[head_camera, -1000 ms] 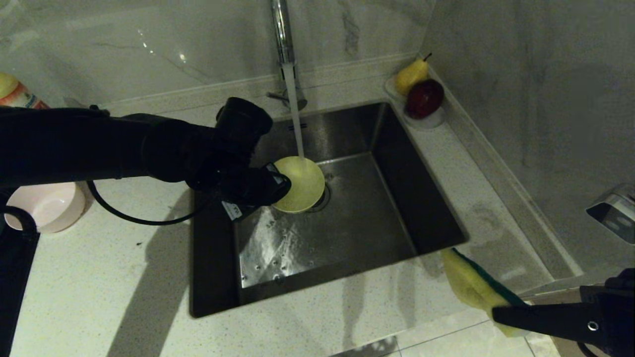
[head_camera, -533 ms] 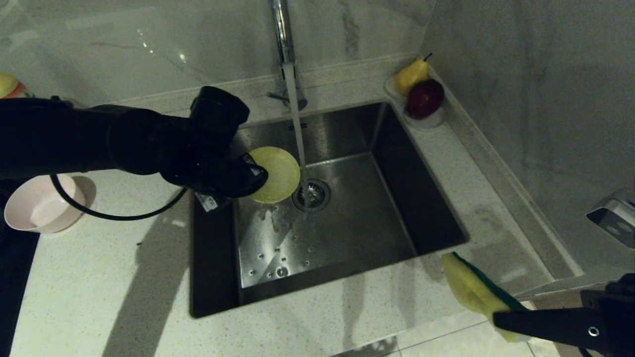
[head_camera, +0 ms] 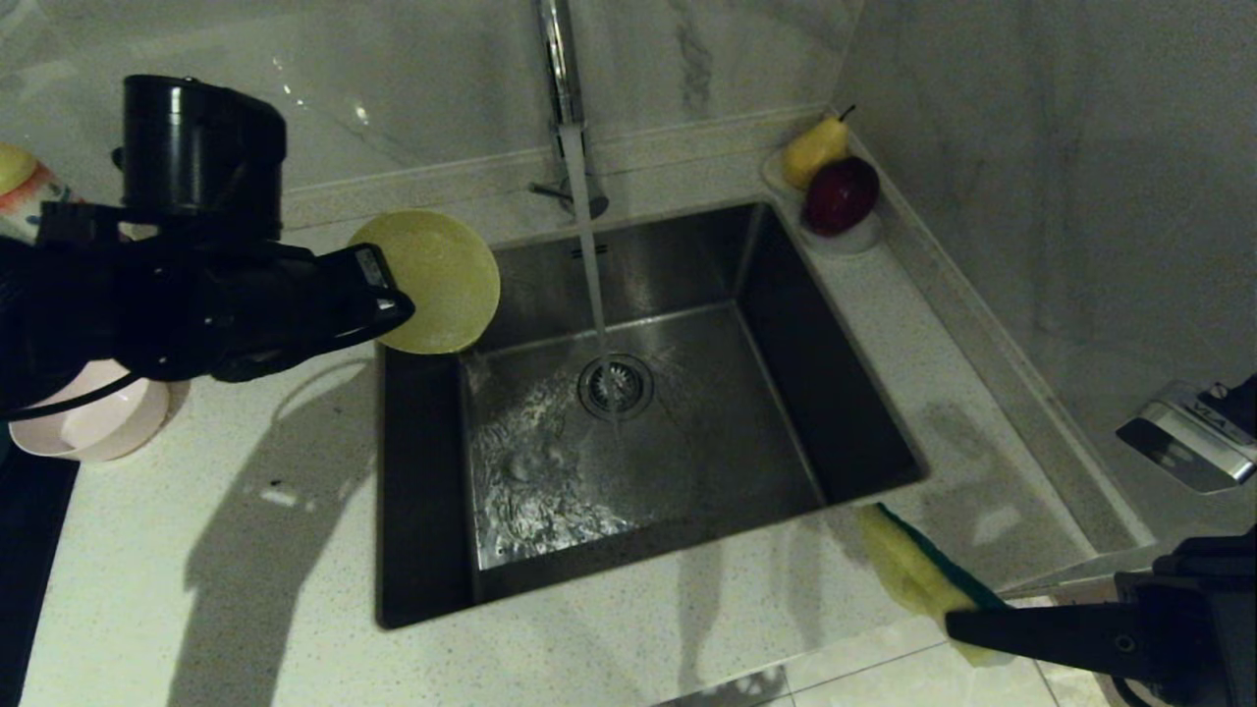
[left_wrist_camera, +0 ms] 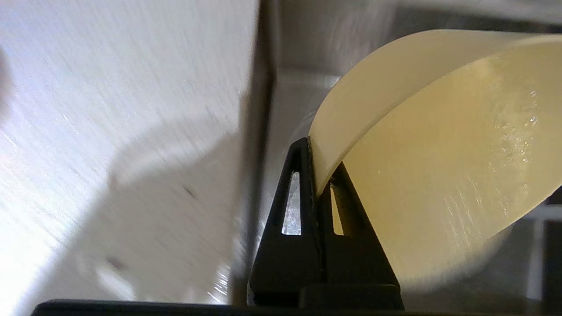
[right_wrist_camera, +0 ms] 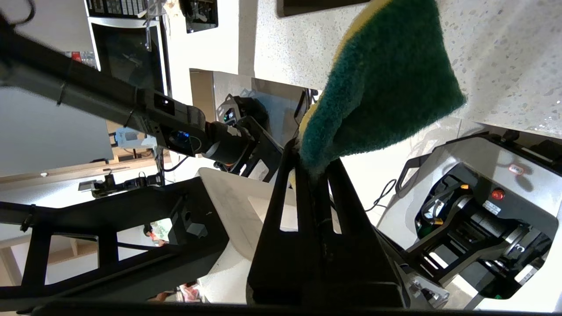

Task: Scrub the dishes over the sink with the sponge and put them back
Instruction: Wash the bowl, then wipe the bowl

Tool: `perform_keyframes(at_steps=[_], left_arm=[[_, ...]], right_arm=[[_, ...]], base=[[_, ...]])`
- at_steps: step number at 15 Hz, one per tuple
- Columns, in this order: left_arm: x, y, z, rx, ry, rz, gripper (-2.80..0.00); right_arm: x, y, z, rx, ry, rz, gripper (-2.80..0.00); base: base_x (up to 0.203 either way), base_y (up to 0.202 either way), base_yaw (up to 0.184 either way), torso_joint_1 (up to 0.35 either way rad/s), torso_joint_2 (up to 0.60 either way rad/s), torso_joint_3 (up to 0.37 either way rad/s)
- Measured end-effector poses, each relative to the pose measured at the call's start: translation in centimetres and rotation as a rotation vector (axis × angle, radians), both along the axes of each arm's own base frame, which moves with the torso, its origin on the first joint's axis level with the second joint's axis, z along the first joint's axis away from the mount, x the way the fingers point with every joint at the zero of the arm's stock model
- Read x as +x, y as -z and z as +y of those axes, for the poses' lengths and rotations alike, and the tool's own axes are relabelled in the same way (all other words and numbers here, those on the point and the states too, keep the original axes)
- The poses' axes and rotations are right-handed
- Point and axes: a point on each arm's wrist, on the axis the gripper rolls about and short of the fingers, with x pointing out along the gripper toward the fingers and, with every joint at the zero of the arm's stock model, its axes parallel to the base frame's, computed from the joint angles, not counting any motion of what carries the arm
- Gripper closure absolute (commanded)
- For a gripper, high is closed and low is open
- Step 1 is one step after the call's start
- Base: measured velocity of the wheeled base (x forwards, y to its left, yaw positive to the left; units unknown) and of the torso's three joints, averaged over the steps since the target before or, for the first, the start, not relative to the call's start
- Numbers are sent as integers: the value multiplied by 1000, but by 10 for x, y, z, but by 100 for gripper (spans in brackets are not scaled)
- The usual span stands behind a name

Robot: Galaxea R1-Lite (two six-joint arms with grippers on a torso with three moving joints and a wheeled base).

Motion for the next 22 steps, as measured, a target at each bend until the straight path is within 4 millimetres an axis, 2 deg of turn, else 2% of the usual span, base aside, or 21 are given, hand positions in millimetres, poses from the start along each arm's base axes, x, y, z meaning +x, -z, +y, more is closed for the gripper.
perform_keyframes(at_steps=[3,9,12,14,18,20,22], left_arm=[[-21,1,8,126,34,-177,0],[-52,-12,16,257,132,-590,0],[-64,-13,19,337,171,-733,0],[-70,-9,21,390,185,-771,0],[-73,-6,22,384,184,-764,0],[-71,-2,22,342,186,-720,0],[-68,6,21,293,212,-606,0]], right_arm=[[0,1,1,-3,-6,5,0],[0,2,2,-5,-12,6,0],[1,1,2,-1,-12,1,0],[1,1,2,-1,-12,0,0],[1,-1,2,4,-15,-5,0],[-2,-12,2,23,-20,-30,0],[-11,-24,1,44,-45,-60,0]], base=[[0,0,0,0,0,0],[0,0,0,0,0,0],[0,0,0,0,0,0],[0,0,0,0,0,0],[0,0,0,0,0,0],[0,0,0,0,0,0],[0,0,0,0,0,0]])
